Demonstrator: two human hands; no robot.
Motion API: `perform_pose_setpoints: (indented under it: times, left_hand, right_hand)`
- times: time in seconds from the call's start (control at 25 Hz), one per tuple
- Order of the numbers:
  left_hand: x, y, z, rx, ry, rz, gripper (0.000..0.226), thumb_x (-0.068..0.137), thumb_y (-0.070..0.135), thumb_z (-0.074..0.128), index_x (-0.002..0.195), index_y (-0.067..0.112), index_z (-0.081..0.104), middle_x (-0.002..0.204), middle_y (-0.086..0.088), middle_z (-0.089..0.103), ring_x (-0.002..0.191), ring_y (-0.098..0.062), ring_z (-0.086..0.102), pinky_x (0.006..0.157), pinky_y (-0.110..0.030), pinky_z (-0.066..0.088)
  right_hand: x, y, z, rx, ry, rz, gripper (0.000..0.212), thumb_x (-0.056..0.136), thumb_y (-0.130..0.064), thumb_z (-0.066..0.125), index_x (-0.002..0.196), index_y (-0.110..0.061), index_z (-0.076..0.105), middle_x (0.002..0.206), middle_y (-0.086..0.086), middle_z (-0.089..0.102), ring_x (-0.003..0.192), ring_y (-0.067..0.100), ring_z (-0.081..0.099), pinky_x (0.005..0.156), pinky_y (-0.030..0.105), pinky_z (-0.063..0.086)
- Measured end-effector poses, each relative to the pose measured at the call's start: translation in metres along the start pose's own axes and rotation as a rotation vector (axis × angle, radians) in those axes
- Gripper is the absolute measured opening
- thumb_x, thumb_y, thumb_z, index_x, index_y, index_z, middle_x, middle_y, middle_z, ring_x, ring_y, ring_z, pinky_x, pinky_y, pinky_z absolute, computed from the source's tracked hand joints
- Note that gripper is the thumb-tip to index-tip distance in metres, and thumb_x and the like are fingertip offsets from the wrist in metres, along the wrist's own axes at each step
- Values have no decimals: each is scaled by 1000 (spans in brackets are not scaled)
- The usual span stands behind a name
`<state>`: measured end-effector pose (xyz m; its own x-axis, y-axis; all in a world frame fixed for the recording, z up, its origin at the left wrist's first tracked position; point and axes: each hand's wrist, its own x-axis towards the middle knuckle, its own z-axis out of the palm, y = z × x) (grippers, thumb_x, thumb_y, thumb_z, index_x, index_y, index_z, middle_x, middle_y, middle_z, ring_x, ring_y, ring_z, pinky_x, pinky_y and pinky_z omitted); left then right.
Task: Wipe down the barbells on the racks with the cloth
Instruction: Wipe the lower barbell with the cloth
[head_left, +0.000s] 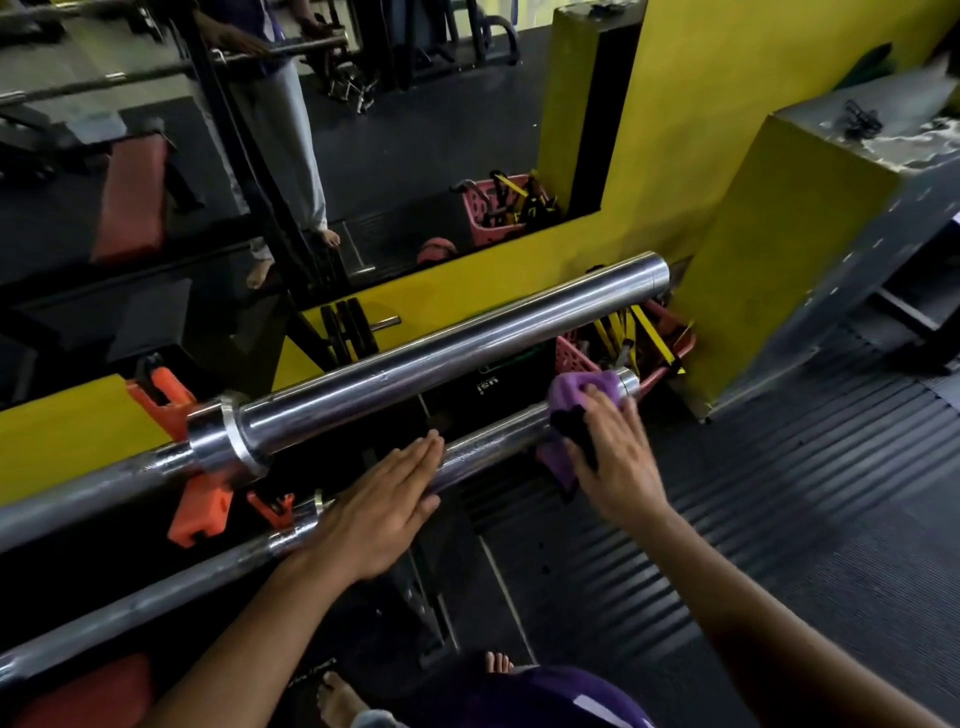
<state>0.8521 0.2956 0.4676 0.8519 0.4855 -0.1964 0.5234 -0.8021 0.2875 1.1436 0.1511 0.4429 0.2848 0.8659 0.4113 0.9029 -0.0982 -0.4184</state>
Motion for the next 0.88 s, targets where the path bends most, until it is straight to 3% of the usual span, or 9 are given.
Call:
perform_pose_setpoints:
  times: [0.12, 0.2, 0.28, 0.36, 0.48, 0.6, 0.68, 0.76, 0.88]
  left_hand:
    - [0, 4, -3, 11, 2, -3, 84, 85, 74, -17, 157, 31, -19, 162, 18, -25, 140, 16, -30, 114, -10, -21]
    - [0, 5, -5, 31, -15, -9, 77, 89, 69, -10, 155, 31, -22, 162, 17, -26, 139, 16, -31, 113, -10, -21]
    - [-1, 7, -5, 34, -19, -9, 75, 91, 66, -6, 156, 31, -22, 164, 16, -24, 144, 11, -25, 117, -15, -17]
    - [-1, 6, -5, 22, -25, -17, 76, 90, 67, -5, 156, 33, -22, 164, 16, -24, 148, 6, -19, 122, -20, -11]
    - [0, 2, -3, 23, -34, -4, 80, 86, 71, -14, 155, 32, -24, 163, 14, -26, 150, 3, -18, 124, -23, -8]
    - [0, 0, 2, -15, -12, 4, 86, 83, 77, -21, 156, 32, -22, 165, 14, -22, 150, 4, -17, 126, -27, -4]
    - [0, -2, 6, -19, -16, 0, 87, 82, 78, -21, 156, 32, -21, 166, 14, -22, 150, 5, -18, 127, -28, -4]
    - [1, -2, 5, 3, -7, 2, 84, 84, 75, -20, 156, 32, -22, 165, 14, -22, 149, 6, -20, 126, -26, -6]
    - [0, 2, -1, 40, -9, 11, 79, 88, 69, -12, 156, 30, -22, 165, 13, -23, 148, 6, -21, 124, -23, -8]
  right_hand:
    - [36, 34, -23, 22, -1, 333, 44, 93, -25, 64, 132, -11, 50, 125, 15, 61, 119, 35, 57, 98, 46, 47]
    - [89, 36, -39, -20, -206, 568, 45, 89, -47, 58, 123, -19, 56, 117, 13, 65, 108, 37, 61, 84, 42, 48]
    - [131, 31, -44, -222, -522, 532, 63, 82, -66, 47, 124, -20, 62, 120, 12, 67, 105, 34, 61, 86, 40, 50]
    - [139, 8, -32, -377, -680, 367, 63, 87, -66, 44, 118, -15, 64, 107, 10, 67, 90, 27, 59, 80, 35, 47]
    - [86, -32, -7, -247, -414, 114, 42, 92, -50, 51, 118, -18, 61, 101, 3, 68, 98, 23, 64, 92, 37, 46]
    - [22, -6, -4, -45, -134, -27, 47, 96, -32, 60, 138, -12, 54, 138, 5, 60, 141, 19, 44, 122, 45, 25]
    - [3, 24, -11, -46, -49, 55, 51, 99, -31, 56, 143, -7, 46, 147, 13, 52, 146, 23, 37, 123, 48, 22]
    - [17, 40, -18, -23, -17, 263, 49, 101, -36, 51, 140, -7, 45, 139, 17, 55, 135, 33, 48, 112, 50, 38]
    - [92, 44, -43, 19, -243, 580, 47, 95, -47, 51, 131, -17, 54, 127, 17, 63, 117, 37, 59, 89, 42, 47]
